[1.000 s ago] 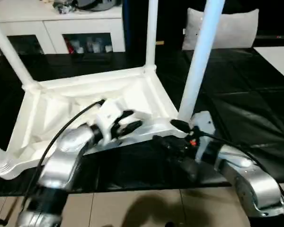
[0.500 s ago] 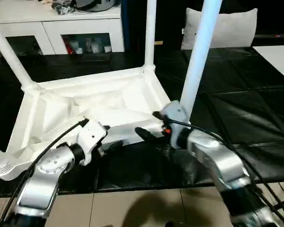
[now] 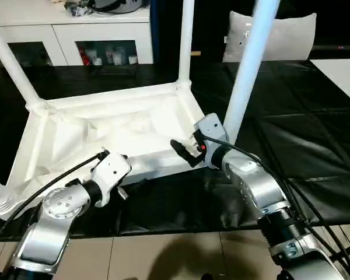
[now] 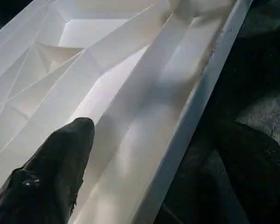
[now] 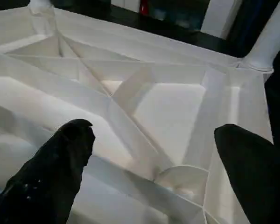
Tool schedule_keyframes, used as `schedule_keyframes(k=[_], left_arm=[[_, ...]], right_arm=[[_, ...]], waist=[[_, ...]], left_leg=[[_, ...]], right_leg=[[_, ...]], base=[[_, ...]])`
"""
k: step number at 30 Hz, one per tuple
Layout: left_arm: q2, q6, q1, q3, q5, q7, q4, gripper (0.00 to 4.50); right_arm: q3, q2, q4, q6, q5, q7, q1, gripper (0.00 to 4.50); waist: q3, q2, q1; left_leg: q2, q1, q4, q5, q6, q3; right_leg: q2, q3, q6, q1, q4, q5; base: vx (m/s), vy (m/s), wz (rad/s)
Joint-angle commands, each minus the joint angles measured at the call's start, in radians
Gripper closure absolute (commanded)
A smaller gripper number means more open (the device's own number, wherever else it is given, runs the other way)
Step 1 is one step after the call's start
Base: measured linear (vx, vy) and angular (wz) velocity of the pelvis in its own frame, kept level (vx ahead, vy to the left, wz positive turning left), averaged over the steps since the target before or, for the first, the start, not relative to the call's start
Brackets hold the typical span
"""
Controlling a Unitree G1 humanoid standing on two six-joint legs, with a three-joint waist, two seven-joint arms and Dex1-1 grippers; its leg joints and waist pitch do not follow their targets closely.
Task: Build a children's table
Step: Rotate leg to tighten
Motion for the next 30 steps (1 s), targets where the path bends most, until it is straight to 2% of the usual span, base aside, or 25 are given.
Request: schedule_keyframes(k=[1,2,3,7,8,9,17,18,21,22,24,27,28,30], left_arm=[[0.022,-0.008,-0.007,-0.001,0.018,0.0,0.019,0.09],[0.03,-0.012,-0.011,-0.002,0.022,0.0,0.026,0.09],[0.03,-0.011,-0.016,0.0,0.017,0.0,0.028,0.09],[0.025,-0.006,-0.026,0.003,0.004,0.0,0.025,0.09],[0.026,-0.004,-0.032,-0.002,0.001,-0.005,0.025,0.09],[0.027,-0.004,-0.033,-0.005,0.0,-0.007,0.026,0.09],[0.022,-0.014,-0.063,-0.036,-0.001,-0.018,0.055,0.09],[0.019,-0.027,-0.08,-0.054,0.012,-0.018,0.078,0.09],[0.017,-0.052,-0.105,-0.08,0.041,-0.01,0.123,0.09],[0.016,-0.056,-0.11,-0.085,0.045,-0.008,0.132,0.09],[0.009,-0.072,-0.145,-0.099,0.066,0.016,0.184,0.09],[-0.001,-0.089,-0.183,-0.117,0.081,0.037,0.231,0.09],[-0.004,-0.092,-0.189,-0.121,0.083,0.04,0.238,0.09],[-0.022,-0.104,-0.213,-0.132,0.092,0.061,0.268,0.09]], right_arm=[[-0.051,-0.014,0.026,-0.003,-0.02,-0.054,0.011,0.0],[-0.063,-0.017,0.032,0.0,-0.023,-0.078,0.014,0.0],[-0.076,-0.018,0.041,0.0,-0.02,-0.091,0.015,0.0],[-0.089,-0.022,0.056,-0.011,-0.025,-0.104,0.015,0.0],[-0.106,-0.032,0.074,-0.018,-0.029,-0.122,0.013,0.0],[-0.113,-0.037,0.081,-0.021,-0.029,-0.128,0.011,0.0],[-0.144,-0.073,0.102,-0.033,-0.027,-0.148,0.001,0.0],[-0.152,-0.081,0.104,-0.033,-0.029,-0.152,0.0,0.0],[-0.16,-0.09,0.112,-0.037,-0.026,-0.158,-0.002,0.0],[-0.16,-0.092,0.112,-0.038,-0.025,-0.158,-0.003,0.0],[-0.161,-0.1,0.104,-0.037,-0.027,-0.158,0.003,0.0],[-0.169,-0.11,0.102,-0.037,-0.027,-0.158,0.01,0.0],[-0.172,-0.112,0.102,-0.038,-0.027,-0.158,0.012,0.0],[-0.18,-0.125,0.104,-0.038,-0.026,-0.161,0.017,0.0]], waist=[[-0.056,0.017,-0.007],[-0.058,0.016,-0.007],[-0.058,0.016,-0.006],[-0.059,0.016,-0.006],[-0.058,0.024,-0.008],[-0.059,0.02,-0.008],[-0.062,0.02,-0.006],[-0.06,0.018,-0.009],[-0.062,0.017,-0.007],[-0.061,0.017,-0.008],[-0.063,0.018,-0.007],[-0.061,0.017,-0.007],[-0.063,0.017,-0.006],[-0.063,0.014,-0.008]], left_leg=[[0.046,0.009,-0.081,-0.241,0.021,-0.021],[0.046,0.009,-0.08,-0.247,0.015,-0.023],[0.046,0.013,-0.08,-0.253,0.012,-0.022],[0.047,0.008,-0.082,-0.26,0.007,-0.024],[0.045,0.007,-0.081,-0.272,0.008,-0.025],[0.043,0.007,-0.08,-0.276,0.009,-0.024],[0.042,0.004,-0.076,-0.237,0.026,-0.024],[0.041,0.001,-0.076,-0.238,0.03,-0.023],[0.038,0.004,-0.073,-0.23,0.036,-0.022],[0.039,-0.001,-0.073,-0.223,0.036,-0.023],[0.039,0.005,-0.071,-0.222,0.036,-0.022],[0.04,0.002,-0.073,-0.223,0.037,-0.023],[0.039,0.004,-0.072,-0.223,0.036,-0.022],[0.038,-0.001,-0.07,-0.218,0.038,-0.022]], right_leg=[[-0.064,0.07,-0.092,0.048,-0.068,-0.39],[-0.064,0.07,-0.093,0.05,-0.065,-0.387],[-0.063,0.072,-0.096,0.046,-0.065,-0.382],[-0.062,0.075,-0.113,0.05,-0.057,-0.349],[-0.063,0.075,-0.116,0.051,-0.057,-0.352],[-0.063,0.074,-0.116,0.052,-0.06,-0.358],[-0.063,0.073,-0.119,0.055,-0.056,-0.347],[-0.063,0.073,-0.12,0.055,-0.058,-0.351],[-0.063,0.072,-0.108,0.054,-0.062,-0.374],[-0.064,0.071,-0.106,0.057,-0.06,-0.375],[-0.064,0.071,-0.103,0.053,-0.062,-0.376],[-0.062,0.07,-0.106,0.055,-0.061,-0.372],[-0.063,0.07,-0.104,0.054,-0.062,-0.374],[-0.064,0.069,-0.1,0.058,-0.063,-0.38]], base=[[0.0,0.0,0.0],[0.0,0.0,0.0],[0.0,0.0,0.0],[0.0,0.0,0.0],[0.0,0.0,0.0],[0.0,0.0,0.0],[0.0,0.0,0.0],[0.0,0.0,0.0],[0.0,0.0,0.0],[0.0,0.0,0.0],[0.0,0.0,0.0],[0.0,0.0,0.0],[0.0,0.0,0.0],[0.0,0.0,0.0]])
